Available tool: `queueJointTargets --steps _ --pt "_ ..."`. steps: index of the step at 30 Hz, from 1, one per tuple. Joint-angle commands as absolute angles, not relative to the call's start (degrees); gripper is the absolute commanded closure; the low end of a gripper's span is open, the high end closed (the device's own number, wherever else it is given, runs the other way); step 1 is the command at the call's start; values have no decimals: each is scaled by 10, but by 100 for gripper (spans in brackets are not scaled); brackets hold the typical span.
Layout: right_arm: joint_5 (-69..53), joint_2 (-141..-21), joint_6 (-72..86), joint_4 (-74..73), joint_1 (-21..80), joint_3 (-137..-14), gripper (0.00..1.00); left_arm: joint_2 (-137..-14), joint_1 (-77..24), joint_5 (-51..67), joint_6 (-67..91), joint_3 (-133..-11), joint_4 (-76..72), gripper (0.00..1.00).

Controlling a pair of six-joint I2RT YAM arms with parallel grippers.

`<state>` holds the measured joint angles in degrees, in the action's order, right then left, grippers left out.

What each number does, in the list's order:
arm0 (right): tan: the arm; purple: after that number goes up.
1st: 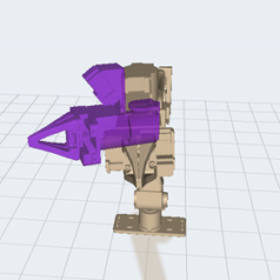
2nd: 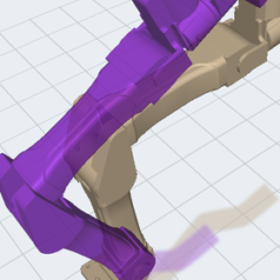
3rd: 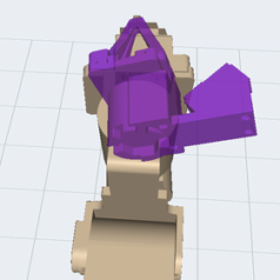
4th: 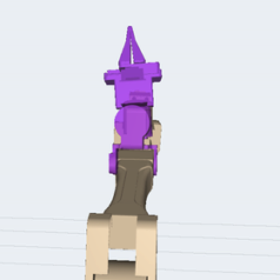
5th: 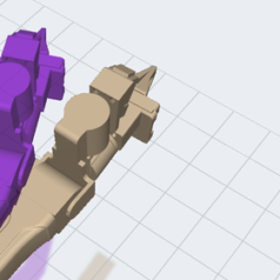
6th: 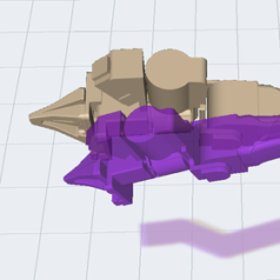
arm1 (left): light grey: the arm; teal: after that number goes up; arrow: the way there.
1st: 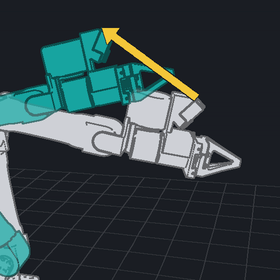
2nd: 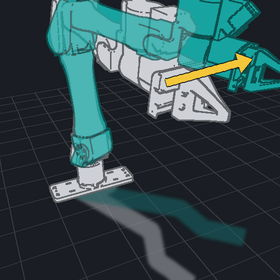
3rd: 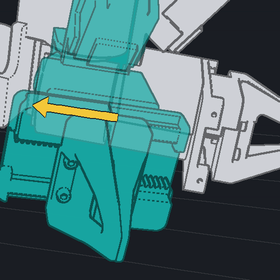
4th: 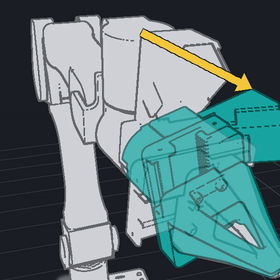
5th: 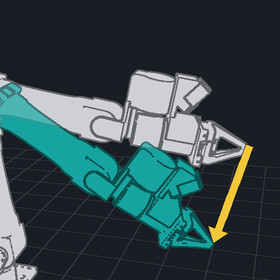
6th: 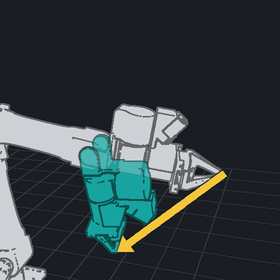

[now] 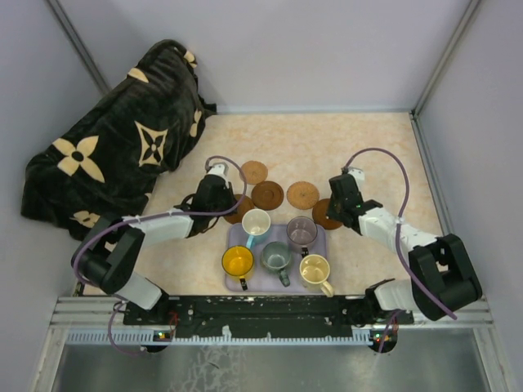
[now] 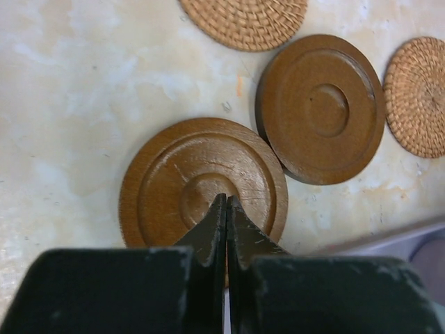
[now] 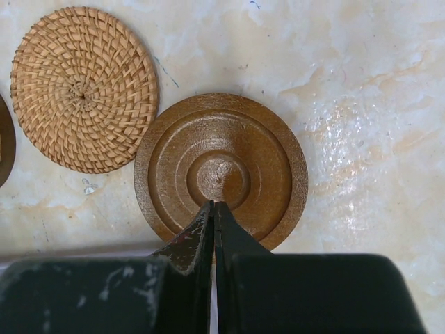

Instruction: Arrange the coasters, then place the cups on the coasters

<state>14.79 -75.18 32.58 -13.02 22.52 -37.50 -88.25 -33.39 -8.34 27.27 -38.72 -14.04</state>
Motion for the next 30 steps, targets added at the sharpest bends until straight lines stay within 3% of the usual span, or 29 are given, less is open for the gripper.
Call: queueJointTargets --steps 1,19,30 --pt "135 -756 324 -101 219 -378 100 -892 -344 -41 284 -382 -132 100" --pt "102 -840 321 -66 199 -395 100 -936 -343 -166 337 -392 -37 100" --pt "123 -901 346 -83 143 -410 100 -945 -290 -190 356 -409 -10 100"
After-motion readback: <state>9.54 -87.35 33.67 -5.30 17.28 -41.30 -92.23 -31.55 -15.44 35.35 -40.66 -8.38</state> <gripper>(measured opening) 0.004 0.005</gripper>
